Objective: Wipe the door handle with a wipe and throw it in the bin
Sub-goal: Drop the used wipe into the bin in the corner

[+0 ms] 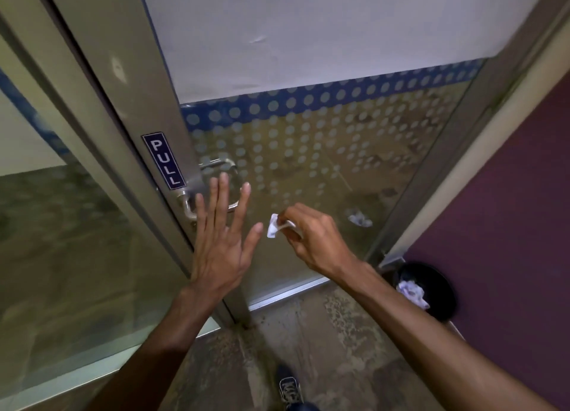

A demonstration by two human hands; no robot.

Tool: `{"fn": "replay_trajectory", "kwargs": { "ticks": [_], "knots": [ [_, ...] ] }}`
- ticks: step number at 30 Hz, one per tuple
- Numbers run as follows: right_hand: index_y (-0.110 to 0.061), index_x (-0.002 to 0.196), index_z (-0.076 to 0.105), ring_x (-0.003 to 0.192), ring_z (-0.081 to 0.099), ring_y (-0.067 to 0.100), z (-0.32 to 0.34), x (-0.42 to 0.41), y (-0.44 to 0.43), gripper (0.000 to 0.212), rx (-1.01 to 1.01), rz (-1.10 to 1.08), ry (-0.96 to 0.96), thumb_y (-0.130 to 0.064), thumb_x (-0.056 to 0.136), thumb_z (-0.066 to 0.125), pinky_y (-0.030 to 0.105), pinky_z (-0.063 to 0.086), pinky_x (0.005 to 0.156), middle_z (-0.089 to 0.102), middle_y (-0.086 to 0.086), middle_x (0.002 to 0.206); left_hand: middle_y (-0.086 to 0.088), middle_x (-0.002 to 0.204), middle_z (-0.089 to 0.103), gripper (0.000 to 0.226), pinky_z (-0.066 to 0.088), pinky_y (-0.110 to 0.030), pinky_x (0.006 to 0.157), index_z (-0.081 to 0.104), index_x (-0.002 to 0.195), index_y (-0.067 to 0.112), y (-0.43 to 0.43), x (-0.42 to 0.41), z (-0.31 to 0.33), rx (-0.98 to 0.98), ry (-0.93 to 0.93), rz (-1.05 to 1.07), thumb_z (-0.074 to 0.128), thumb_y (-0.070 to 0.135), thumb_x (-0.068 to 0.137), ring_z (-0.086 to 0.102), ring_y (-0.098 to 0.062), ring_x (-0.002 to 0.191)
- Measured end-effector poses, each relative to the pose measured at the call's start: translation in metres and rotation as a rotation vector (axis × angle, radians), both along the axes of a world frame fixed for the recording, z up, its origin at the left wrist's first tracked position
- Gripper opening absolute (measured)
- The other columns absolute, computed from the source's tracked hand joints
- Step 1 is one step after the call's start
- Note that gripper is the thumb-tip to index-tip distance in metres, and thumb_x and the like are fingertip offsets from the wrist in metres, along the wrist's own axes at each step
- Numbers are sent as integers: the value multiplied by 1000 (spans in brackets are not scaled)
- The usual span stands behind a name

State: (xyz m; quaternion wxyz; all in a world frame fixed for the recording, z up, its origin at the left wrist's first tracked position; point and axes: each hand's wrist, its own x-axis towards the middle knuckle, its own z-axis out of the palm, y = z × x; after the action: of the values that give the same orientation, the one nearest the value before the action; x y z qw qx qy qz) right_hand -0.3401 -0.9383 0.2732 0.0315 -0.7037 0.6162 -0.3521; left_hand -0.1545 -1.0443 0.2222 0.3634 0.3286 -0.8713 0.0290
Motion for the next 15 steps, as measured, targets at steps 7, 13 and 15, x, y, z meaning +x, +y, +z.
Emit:
{"fn": "replay_trajectory", "kwargs": {
  "ticks": [7,13,15],
  "knots": [
    [-4,93,68,76,63,30,-17,-29,59,16,7,-175,-48,10,85,67,44,53,65,64,9,88,-20,177,1,70,-1,-52,134,6,169,26,40,-39,-10,112,-31,-194,36,51,111,-1,-32,165],
    [-5,98,67,78,63,26,-40,-76,113,23,15,-313,-80,12,83,65,41,53,68,65,7,89,-17,177,-3,73,1,-58,132,6,169,27,76,-97,-22,165,-100,-332,41,47,109,-1,-33,165],
    [-5,99,66,75,61,24,-47,-98,131,23,20,-345,-90,11,83,65,38,51,67,63,6,88,-17,177,-3,72,1,-57,132,7,169,25,87,-123,-25,177,-129,-364,40,47,108,-1,-33,165]
  ]
}}
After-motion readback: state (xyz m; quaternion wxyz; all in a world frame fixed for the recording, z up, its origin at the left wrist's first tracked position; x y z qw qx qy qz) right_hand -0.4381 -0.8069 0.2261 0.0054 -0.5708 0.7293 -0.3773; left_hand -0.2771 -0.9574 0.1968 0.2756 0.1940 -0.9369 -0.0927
